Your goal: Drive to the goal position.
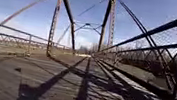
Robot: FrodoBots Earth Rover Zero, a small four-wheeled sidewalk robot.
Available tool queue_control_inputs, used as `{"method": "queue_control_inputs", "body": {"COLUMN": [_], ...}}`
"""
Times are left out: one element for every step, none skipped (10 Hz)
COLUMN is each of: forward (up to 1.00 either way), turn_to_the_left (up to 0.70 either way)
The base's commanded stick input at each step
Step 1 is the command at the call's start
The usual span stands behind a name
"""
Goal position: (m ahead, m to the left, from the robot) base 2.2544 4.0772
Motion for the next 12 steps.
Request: {"method": "queue_control_inputs", "body": {"forward": [1.00,1.00,1.00,1.00,1.00,1.00,1.00,1.00,1.00,1.00,1.00,1.00], "turn_to_the_left": [0.00,0.00,0.00,0.00,0.00,0.00,0.00,0.00,0.00,0.00,0.00,0.00]}}
